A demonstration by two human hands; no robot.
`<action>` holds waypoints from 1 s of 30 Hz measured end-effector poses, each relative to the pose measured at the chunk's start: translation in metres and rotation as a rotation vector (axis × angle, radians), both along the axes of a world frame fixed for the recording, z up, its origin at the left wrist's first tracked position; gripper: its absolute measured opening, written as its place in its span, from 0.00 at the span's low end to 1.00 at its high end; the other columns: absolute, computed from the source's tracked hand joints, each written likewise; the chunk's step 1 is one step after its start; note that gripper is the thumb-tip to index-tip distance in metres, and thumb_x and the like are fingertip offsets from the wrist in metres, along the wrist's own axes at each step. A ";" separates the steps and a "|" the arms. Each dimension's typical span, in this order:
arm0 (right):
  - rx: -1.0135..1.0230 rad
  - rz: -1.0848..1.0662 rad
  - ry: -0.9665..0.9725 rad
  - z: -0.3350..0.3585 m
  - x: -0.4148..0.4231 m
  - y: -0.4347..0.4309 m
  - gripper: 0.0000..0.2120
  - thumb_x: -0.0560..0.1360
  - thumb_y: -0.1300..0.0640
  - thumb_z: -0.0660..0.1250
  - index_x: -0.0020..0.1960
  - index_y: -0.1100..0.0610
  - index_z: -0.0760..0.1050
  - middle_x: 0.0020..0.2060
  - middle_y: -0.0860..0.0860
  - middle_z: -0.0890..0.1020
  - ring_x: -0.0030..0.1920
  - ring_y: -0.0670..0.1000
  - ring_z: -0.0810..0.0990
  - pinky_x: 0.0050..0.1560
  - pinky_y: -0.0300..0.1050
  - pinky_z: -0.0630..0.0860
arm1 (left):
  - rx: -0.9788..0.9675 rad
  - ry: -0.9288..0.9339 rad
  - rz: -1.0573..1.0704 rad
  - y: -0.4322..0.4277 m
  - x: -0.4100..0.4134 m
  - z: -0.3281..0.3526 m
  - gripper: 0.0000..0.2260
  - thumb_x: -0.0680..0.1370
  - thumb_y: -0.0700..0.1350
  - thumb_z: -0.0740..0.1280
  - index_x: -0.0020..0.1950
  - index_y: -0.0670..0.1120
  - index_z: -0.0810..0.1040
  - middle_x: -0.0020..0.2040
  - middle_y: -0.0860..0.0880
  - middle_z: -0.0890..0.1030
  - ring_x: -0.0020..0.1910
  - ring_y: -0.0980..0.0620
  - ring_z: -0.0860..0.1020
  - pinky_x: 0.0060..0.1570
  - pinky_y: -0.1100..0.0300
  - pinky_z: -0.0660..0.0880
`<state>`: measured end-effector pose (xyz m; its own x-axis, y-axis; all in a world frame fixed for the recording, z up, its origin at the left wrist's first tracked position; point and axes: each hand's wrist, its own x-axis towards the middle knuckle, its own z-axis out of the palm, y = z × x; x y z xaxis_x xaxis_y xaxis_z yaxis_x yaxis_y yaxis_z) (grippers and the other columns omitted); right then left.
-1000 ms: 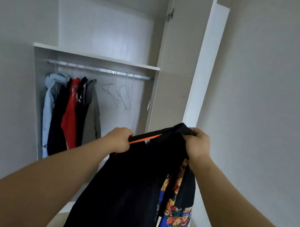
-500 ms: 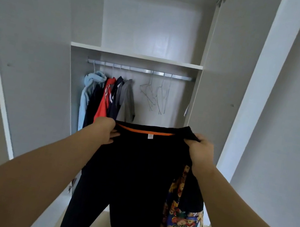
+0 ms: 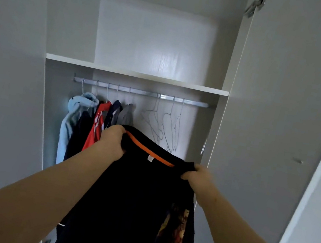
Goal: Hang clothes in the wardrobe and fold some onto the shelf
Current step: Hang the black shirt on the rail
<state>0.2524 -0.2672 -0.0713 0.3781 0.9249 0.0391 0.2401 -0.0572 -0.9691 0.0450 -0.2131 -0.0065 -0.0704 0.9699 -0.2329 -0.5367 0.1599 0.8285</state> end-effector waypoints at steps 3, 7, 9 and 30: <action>0.004 0.017 -0.025 0.002 -0.015 0.059 0.14 0.67 0.74 0.61 0.36 0.57 0.76 0.34 0.55 0.78 0.35 0.53 0.78 0.34 0.41 0.75 | 0.006 0.008 -0.020 0.053 -0.003 0.010 0.12 0.78 0.33 0.55 0.36 0.43 0.66 0.30 0.48 0.63 0.19 0.56 0.62 0.16 0.70 0.59; -0.015 -0.010 -0.013 -0.013 -0.025 0.117 0.18 0.66 0.76 0.55 0.31 0.57 0.76 0.32 0.54 0.78 0.32 0.51 0.75 0.31 0.40 0.73 | 0.187 0.613 0.022 0.125 -0.006 -0.007 0.11 0.79 0.37 0.58 0.37 0.46 0.64 0.33 0.46 0.67 0.28 0.52 0.66 0.23 0.65 0.65; -0.028 -0.034 0.006 -0.018 -0.020 0.139 0.17 0.67 0.76 0.55 0.32 0.58 0.76 0.33 0.54 0.78 0.33 0.52 0.76 0.34 0.42 0.74 | 0.328 1.033 0.071 0.149 -0.014 -0.017 0.08 0.79 0.41 0.59 0.40 0.48 0.67 0.38 0.45 0.72 0.35 0.48 0.71 0.34 0.58 0.69; -0.066 0.107 -0.622 -0.023 0.026 0.389 0.27 0.75 0.47 0.65 0.70 0.56 0.62 0.65 0.59 0.68 0.64 0.60 0.68 0.60 0.51 0.69 | 0.236 0.643 0.134 0.308 0.051 -0.036 0.10 0.77 0.34 0.63 0.37 0.45 0.72 0.35 0.43 0.74 0.33 0.49 0.71 0.35 0.60 0.70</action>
<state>0.2787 0.1218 -0.0941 0.2088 0.9642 0.1634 0.7648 -0.0569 -0.6418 0.0964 0.0945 -0.0427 -0.2464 0.9628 0.1110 0.0689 -0.0969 0.9929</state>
